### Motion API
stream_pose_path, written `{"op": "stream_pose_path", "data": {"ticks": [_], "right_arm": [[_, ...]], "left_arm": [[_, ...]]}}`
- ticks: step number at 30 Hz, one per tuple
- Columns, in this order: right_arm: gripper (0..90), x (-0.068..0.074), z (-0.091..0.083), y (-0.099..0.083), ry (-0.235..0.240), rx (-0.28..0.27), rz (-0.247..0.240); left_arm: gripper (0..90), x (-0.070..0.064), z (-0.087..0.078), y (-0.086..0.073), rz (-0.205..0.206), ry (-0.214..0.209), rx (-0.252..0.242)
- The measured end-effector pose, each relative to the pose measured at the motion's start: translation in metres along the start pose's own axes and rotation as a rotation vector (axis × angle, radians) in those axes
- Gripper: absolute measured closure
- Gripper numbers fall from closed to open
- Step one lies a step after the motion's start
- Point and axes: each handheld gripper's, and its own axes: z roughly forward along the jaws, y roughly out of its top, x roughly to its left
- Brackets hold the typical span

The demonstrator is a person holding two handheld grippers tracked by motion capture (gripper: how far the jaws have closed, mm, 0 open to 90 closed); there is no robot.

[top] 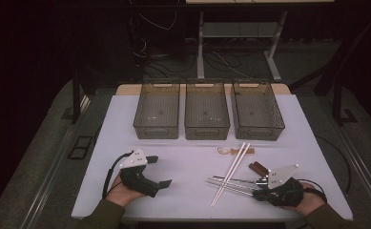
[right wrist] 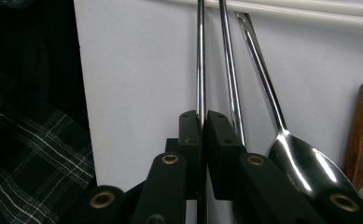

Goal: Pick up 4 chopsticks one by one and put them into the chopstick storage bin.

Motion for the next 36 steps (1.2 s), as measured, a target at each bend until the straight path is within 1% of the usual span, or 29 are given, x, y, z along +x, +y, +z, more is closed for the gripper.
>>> {"op": "stream_pose_path", "data": {"ticks": [2, 6, 8, 10, 12, 13, 16, 17, 18, 19, 21, 22, 23, 24, 28, 31, 35, 36], "right_arm": [[85.1, 0.000, 0.000, 0.000, 0.001, -0.005, 0.001], [85.1, -0.001, -0.003, 0.001, 0.007, -0.027, 0.026], [85.1, -0.002, -0.004, 0.001, 0.007, -0.037, 0.031], [85.1, -0.001, -0.006, 0.002, 0.020, -0.067, 0.064], [85.1, -0.002, -0.008, 0.003, 0.030, -0.085, 0.081], [85.1, -0.002, -0.008, 0.003, 0.030, -0.085, 0.081], [85.1, -0.003, -0.011, 0.004, 0.040, -0.120, 0.102], [85.0, -0.004, -0.014, 0.006, 0.036, -0.142, 0.123], [85.0, -0.004, -0.014, 0.006, 0.036, -0.142, 0.123], [85.1, -0.004, -0.015, 0.007, 0.036, -0.154, 0.135], [85.1, -0.004, -0.018, 0.012, 0.028, -0.182, 0.164], [85.1, -0.004, -0.018, 0.012, 0.028, -0.182, 0.164], [85.1, -0.005, -0.020, 0.015, 0.023, -0.201, 0.181], [85.1, -0.005, -0.020, 0.015, 0.023, -0.201, 0.181], [85.1, -0.006, -0.025, 0.024, 0.010, -0.240, 0.205], [85.1, -0.007, -0.029, 0.032, -0.017, -0.260, 0.211], [85.0, -0.009, -0.031, 0.041, -0.038, -0.273, 0.234], [85.1, -0.010, -0.031, 0.046, -0.041, -0.281, 0.240]], "left_arm": [[0.0, 0.000, 0.000, 0.000, -0.001, -0.001, -0.003], [0.0, 0.000, 0.001, 0.000, 0.000, -0.003, -0.003], [0.1, -0.001, 0.001, 0.000, 0.001, -0.004, 0.003], [0.0, -0.001, 0.002, 0.000, -0.001, -0.005, 0.003], [0.0, -0.001, 0.003, 0.000, 0.005, -0.009, 0.009], [0.0, -0.002, 0.003, 0.000, 0.005, -0.010, 0.010], [0.1, -0.002, 0.005, 0.000, 0.000, -0.015, 0.012], [0.0, -0.002, 0.006, -0.001, 0.000, -0.015, 0.014], [0.0, -0.002, 0.006, -0.001, 0.000, -0.016, 0.015], [0.1, -0.003, 0.007, -0.001, -0.002, -0.018, 0.010], [0.0, -0.003, 0.007, -0.001, -0.001, -0.019, 0.009], [0.0, -0.003, 0.008, -0.001, -0.001, -0.019, 0.009], [0.0, -0.003, 0.008, -0.001, -0.003, -0.020, 0.008], [0.0, -0.003, 0.008, -0.001, -0.004, -0.022, 0.011], [0.0, -0.004, 0.011, -0.001, -0.002, -0.026, 0.017], [0.0, -0.005, 0.010, 0.000, 0.002, -0.026, 0.015], [0.2, -0.004, 0.010, 0.000, 0.003, -0.029, 0.011], [0.2, -0.004, 0.010, 0.000, 0.003, -0.030, 0.013]]}}
